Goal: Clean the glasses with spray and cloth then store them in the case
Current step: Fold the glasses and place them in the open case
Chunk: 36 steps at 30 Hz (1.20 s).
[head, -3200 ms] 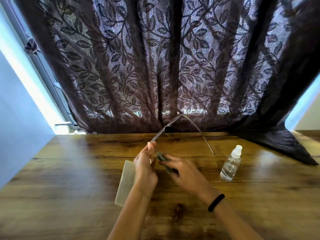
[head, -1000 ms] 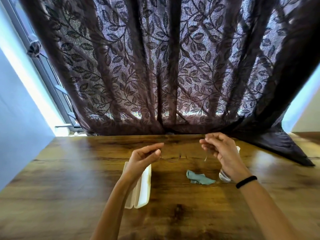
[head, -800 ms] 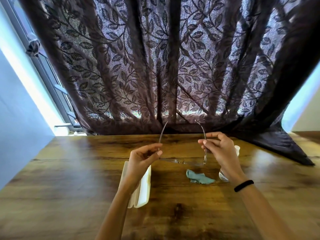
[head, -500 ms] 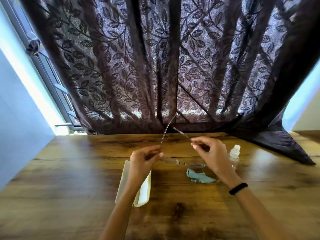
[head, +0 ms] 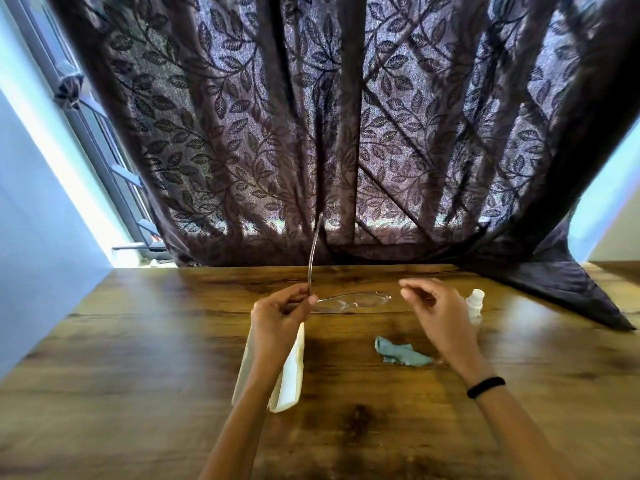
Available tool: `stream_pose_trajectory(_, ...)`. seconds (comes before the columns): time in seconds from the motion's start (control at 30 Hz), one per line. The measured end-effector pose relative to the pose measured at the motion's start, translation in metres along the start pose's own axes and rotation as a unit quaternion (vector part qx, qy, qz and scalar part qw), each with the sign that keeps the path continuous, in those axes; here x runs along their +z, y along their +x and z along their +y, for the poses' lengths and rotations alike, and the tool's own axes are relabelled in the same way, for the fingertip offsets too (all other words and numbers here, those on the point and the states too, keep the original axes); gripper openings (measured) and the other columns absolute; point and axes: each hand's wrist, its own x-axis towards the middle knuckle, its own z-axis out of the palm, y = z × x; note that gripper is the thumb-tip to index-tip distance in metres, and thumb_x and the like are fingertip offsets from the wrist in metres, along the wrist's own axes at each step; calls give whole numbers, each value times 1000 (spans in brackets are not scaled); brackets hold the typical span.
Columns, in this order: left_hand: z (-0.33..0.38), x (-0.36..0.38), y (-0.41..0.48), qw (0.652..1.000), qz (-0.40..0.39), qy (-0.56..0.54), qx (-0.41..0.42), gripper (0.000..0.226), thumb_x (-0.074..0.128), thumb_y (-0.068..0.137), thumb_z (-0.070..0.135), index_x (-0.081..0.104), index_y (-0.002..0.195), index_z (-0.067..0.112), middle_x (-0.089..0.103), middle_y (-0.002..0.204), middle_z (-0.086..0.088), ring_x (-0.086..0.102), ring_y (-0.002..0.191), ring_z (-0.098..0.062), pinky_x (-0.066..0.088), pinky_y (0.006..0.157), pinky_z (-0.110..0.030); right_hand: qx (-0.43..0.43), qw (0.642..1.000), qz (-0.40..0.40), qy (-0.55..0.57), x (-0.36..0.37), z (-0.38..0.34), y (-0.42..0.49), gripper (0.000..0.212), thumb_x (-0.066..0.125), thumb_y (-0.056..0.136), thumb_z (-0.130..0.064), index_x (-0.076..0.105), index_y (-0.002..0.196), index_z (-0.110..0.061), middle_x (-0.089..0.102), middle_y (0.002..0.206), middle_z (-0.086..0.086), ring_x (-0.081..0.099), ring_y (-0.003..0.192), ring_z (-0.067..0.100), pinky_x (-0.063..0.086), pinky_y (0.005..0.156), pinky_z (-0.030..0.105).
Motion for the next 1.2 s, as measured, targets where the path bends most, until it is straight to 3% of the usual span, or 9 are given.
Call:
stream_pose_trajectory(0.2,-1,4,0,1000,6,-25,-10,26,72,74,1,68,96,15,72,77,-2,69,68,-10,55,59,-18,100,993,-55,35,2,14,-7,17,65,82,-17,69,98,-11,66,87,-6,58,76,-1,42,65,7)
stream_pose_trajectory(0.33,-4,2,1,1000,-10,-9,-12,23,73,74,6,71,94,16,74,74,8,71,72,-13,56,61,-20,142,982,-37,118,3,11,-9,11,65,82,-11,68,92,-10,68,80,-1,61,75,8,49,68,18)
stream_pose_trajectory(0.5,-8,-2,3,995,-30,90,10,22,75,74,13,72,96,16,74,85,4,70,77,-13,56,72,-33,154,975,-38,155,2,8,-12,12,64,83,-10,69,93,-7,69,83,4,62,79,15,51,74,28)
stream_pose_trajectory(0.67,-3,1,0,970,-51,215,104,19,73,76,12,73,95,14,74,83,3,67,74,-5,54,68,-20,158,973,-57,156,2,6,-13,13,61,85,-10,67,96,-5,65,79,3,58,73,19,47,67,27)
stream_pose_trajectory(0.83,1,0,-3,939,-123,276,162,17,71,78,8,74,93,17,70,86,11,61,74,4,45,65,-5,149,974,-69,156,2,5,-10,10,58,87,-11,66,90,-6,60,67,3,51,64,23,39,57,26)
stream_pose_trajectory(0.97,-2,-5,-3,946,-146,261,127,15,71,78,9,74,90,17,71,85,8,61,70,2,44,62,-6,163,967,-74,179,3,6,-10,10,57,87,-12,65,88,-7,58,67,8,49,65,26,38,59,34)
stream_pose_trajectory(1.1,-6,-15,-6,967,-150,199,55,14,71,79,14,73,91,20,71,82,11,61,68,4,42,59,-6,189,956,-76,210,8,5,-11,10,58,87,-17,66,88,-11,61,72,6,56,69,17,45,65,27)
stream_pose_trajectory(1.2,-10,-28,-14,981,-150,120,-12,16,72,76,19,72,91,26,73,82,9,67,73,-3,50,66,-14,195,948,-96,234,16,0,-10,13,58,87,-18,66,88,-8,62,73,4,57,70,13,48,67,24)
